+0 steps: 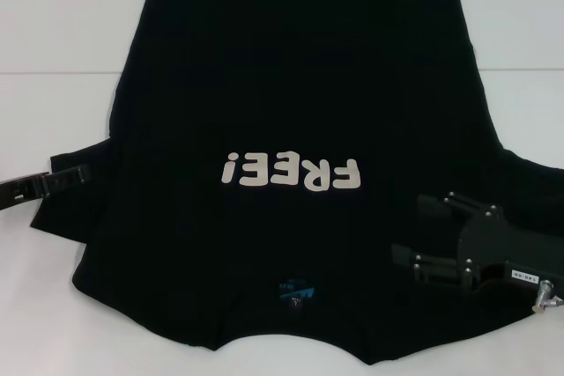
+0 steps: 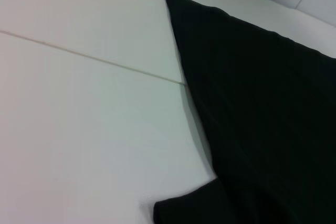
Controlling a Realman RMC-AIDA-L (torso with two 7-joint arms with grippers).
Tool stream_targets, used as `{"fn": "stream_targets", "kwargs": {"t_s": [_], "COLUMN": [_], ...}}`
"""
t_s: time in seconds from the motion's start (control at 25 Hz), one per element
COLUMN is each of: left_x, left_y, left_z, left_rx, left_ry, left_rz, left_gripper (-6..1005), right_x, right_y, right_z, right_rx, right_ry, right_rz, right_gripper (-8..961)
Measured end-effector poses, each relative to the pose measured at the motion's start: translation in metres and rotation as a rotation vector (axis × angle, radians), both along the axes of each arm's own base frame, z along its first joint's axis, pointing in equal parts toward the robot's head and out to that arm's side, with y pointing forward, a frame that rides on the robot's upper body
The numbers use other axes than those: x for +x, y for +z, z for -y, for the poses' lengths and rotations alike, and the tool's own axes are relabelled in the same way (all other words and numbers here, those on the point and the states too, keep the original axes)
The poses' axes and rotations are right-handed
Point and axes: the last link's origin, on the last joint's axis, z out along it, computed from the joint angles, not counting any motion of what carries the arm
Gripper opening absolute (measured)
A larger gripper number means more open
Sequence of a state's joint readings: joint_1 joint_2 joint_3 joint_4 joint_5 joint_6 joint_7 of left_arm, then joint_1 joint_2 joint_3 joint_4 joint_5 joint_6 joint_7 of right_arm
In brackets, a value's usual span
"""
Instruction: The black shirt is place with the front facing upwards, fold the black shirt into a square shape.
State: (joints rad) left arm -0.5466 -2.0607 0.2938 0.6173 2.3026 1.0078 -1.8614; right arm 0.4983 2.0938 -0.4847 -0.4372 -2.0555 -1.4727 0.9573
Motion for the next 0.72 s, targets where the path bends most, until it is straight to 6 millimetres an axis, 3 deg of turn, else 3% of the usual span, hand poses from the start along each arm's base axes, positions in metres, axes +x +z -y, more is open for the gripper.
{"fn": "stream_targets", "kwargs": {"t_s": [0.4,0.72], "left_x": [0.009,0.009], "left_y": [-0.014,-0.015], "left_z": [-0.002,-0.002], "left_rx": [-0.064,-0.057], "left_ry": [-0.04,-0.038], "left_rz": [-0.033,-0.039], "left_gripper": [886,732], "right_x": [0.0,0.0], "right_y": [0.0,0.001], "right_z": [0.002,0.004], "right_rx": [-0.004,-0.008], "right_ry": [0.004,0.006], "right_rz": [-0.006,-0.013], "right_gripper": [890,885]}}
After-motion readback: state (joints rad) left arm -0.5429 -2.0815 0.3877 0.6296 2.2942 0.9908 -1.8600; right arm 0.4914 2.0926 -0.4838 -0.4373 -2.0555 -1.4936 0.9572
